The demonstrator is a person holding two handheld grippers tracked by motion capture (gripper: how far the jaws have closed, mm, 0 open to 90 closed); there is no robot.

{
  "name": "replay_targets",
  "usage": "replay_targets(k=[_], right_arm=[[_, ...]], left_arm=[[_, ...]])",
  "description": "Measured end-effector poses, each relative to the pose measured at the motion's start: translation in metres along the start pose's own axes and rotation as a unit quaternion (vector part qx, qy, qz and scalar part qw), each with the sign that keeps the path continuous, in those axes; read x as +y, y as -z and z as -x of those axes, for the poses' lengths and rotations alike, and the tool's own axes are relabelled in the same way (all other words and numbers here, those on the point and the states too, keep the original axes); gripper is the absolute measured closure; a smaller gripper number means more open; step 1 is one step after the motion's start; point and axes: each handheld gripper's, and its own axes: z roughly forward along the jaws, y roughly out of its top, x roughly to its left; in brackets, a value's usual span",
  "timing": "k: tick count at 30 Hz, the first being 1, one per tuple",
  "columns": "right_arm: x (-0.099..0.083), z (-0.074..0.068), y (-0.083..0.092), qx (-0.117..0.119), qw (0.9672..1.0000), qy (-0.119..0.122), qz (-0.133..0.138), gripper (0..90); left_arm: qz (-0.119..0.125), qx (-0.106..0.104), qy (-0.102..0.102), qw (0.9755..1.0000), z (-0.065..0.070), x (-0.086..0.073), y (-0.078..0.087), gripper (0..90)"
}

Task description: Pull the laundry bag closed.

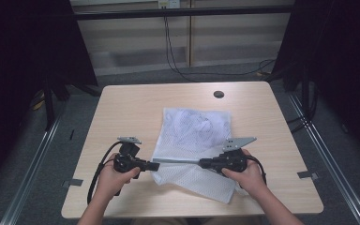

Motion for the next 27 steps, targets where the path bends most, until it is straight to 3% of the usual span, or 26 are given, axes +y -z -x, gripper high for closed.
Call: replay_targets(k=[11, 14, 18, 27], right_arm=[[-0.0008, -0.0008, 0.0023, 0.002, 1.0000, 0.000, 0.001, 86.8], [-0.0005, -0.0007, 0.0033, 0.000, 1.0000, 0.003, 0.003, 86.8], [-0.0012, 0.0007, 0.0073, -0.001, 1.0000, 0.000, 0.004, 86.8], [-0.0015, 0.0005, 0.0087, -0.002, 1.0000, 0.003, 0.001, 86.8]], left_arm=[[0.000, -0.004, 0.002, 1.0000, 0.0004, 0.0004, -0.0001, 87.7], [-0.001, 0.005, 0.003, 1.0000, 0.0000, 0.0004, 0.0007, 87.7], [-0.002, -0.005, 0.005, 1.0000, -0.0011, -0.0005, 0.0006, 87.6], [0.001, -0.005, 0.009, 0.9999, -0.0007, -0.0001, -0.0005, 87.7]])
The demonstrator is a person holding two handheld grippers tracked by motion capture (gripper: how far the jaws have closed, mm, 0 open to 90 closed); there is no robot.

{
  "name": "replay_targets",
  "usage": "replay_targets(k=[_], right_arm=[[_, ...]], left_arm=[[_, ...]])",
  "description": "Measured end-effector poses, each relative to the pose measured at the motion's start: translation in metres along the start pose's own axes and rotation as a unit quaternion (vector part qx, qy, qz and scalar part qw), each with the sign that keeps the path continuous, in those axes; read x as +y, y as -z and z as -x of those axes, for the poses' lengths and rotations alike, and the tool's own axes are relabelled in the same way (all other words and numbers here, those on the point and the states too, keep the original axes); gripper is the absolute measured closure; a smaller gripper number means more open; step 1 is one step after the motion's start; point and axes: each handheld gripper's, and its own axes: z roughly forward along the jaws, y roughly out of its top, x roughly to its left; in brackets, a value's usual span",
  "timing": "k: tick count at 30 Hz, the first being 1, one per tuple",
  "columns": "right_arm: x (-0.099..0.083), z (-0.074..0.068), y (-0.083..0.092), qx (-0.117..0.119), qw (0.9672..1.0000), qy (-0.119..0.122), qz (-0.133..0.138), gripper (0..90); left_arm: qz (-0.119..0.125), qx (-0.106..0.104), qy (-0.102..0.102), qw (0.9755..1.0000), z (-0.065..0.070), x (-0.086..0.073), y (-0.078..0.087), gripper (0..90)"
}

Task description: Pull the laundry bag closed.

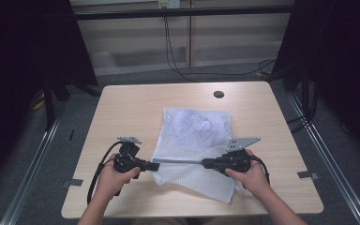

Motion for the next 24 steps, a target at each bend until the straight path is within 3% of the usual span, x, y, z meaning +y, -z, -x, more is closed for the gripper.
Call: replay_targets(k=[24], right_arm=[[-0.0015, 0.0018, 0.0052, -0.002, 1.0000, 0.000, -0.001, 86.8]], left_arm=[[-0.004, 0.012, -0.002, 0.9999, -0.0012, -0.0008, 0.0009, 87.6]])
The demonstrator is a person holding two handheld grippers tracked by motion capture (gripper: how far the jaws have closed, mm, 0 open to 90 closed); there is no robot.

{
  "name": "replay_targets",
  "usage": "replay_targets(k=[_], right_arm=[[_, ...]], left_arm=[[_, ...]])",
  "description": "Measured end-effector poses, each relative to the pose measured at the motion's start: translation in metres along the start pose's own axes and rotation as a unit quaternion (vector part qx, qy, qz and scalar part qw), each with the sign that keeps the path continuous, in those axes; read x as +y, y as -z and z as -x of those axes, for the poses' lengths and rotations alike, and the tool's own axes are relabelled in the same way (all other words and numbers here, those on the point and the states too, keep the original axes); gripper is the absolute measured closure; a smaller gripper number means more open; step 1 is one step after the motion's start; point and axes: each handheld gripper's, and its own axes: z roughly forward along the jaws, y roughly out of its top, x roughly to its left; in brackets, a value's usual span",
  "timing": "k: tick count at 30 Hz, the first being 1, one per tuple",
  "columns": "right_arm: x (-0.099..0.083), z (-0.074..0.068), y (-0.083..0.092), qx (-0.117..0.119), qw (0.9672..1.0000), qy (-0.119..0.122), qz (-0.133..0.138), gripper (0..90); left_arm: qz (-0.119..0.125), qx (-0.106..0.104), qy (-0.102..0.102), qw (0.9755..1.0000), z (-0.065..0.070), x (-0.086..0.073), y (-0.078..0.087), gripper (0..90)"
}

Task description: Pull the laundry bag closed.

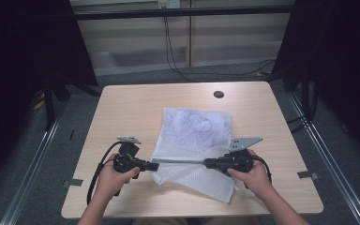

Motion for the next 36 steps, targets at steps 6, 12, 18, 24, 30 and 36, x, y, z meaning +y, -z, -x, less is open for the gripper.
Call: replay_targets(k=[6, 12, 18, 24, 30, 36], right_arm=[[0.0000, -0.0001, 0.0004, 0.000, 1.0000, 0.000, 0.000, 86.8], [-0.0013, 0.0004, 0.0024, -0.001, 1.0000, -0.001, -0.001, 86.8], [-0.0019, 0.0009, 0.0024, -0.001, 1.0000, -0.001, -0.003, 86.8], [-0.0020, 0.0006, 0.0043, -0.001, 1.0000, 0.000, -0.003, 86.8], [-0.0042, -0.0003, 0.0035, -0.001, 1.0000, -0.002, -0.003, 86.8], [-0.0044, -0.0012, 0.0064, -0.002, 1.0000, 0.000, -0.003, 86.8]], left_arm=[[-0.002, 0.001, -0.001, 1.0000, 0.0001, 0.0001, -0.0001, 87.6], [0.002, -0.003, 0.003, 1.0000, 0.0000, -0.0008, 0.0005, 87.7], [-0.003, 0.003, 0.000, 1.0000, 0.0001, -0.0005, 0.0002, 87.6], [-0.004, -0.006, 0.000, 1.0000, 0.0002, -0.0001, -0.0009, 87.6], [-0.006, -0.003, -0.004, 1.0000, 0.0004, -0.0005, -0.0013, 87.7], [-0.005, -0.006, -0.003, 1.0000, 0.0010, 0.0001, -0.0027, 87.6]])
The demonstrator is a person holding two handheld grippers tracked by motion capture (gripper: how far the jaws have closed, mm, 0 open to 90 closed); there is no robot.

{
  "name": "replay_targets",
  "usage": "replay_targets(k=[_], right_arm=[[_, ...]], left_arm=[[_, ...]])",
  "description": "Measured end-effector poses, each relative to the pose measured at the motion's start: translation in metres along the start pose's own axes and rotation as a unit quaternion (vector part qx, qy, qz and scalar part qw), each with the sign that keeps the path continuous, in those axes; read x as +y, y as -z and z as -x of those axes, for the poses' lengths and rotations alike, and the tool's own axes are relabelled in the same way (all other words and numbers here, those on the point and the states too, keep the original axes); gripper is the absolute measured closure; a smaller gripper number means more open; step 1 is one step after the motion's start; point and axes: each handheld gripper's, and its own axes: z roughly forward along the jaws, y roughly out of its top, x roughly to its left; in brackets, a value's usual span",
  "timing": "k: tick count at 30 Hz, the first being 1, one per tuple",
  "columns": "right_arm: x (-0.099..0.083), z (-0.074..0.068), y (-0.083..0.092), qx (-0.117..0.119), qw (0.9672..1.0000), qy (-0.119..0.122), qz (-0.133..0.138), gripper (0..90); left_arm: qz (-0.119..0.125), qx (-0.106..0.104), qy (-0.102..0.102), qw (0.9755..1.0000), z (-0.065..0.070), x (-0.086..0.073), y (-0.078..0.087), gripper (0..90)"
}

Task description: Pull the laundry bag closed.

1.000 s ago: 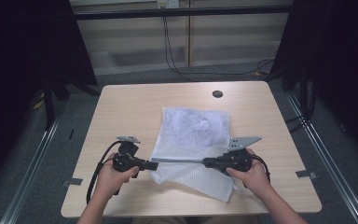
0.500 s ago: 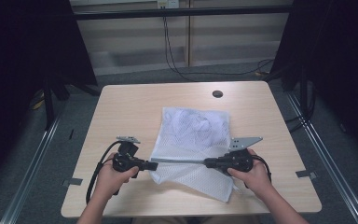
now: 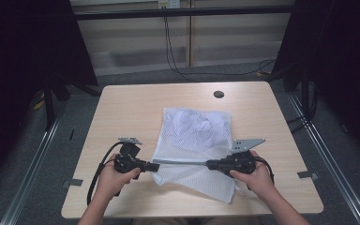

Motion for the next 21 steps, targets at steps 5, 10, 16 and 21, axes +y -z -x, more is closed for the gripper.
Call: replay_targets(k=[5, 10, 16, 21], right_arm=[[-0.005, 0.003, 0.002, -0.006, 1.0000, -0.005, -0.005, 86.8], [-0.005, 0.003, 0.005, -0.005, 0.9999, -0.008, -0.005, 86.8], [-0.006, 0.003, 0.008, -0.004, 1.0000, -0.007, -0.006, 86.8], [-0.008, 0.006, 0.011, -0.007, 0.9999, -0.011, -0.007, 86.8]], left_arm=[[-0.003, 0.008, -0.001, 1.0000, -0.001, -0.001, 0.002, 87.6], [-0.006, 0.004, -0.002, 1.0000, -0.001, 0.001, 0.001, 87.6], [-0.009, 0.012, -0.007, 0.9999, 0.001, 0.001, -0.002, 87.6], [-0.005, 0.009, -0.004, 0.9999, 0.000, 0.000, 0.000, 87.7]])
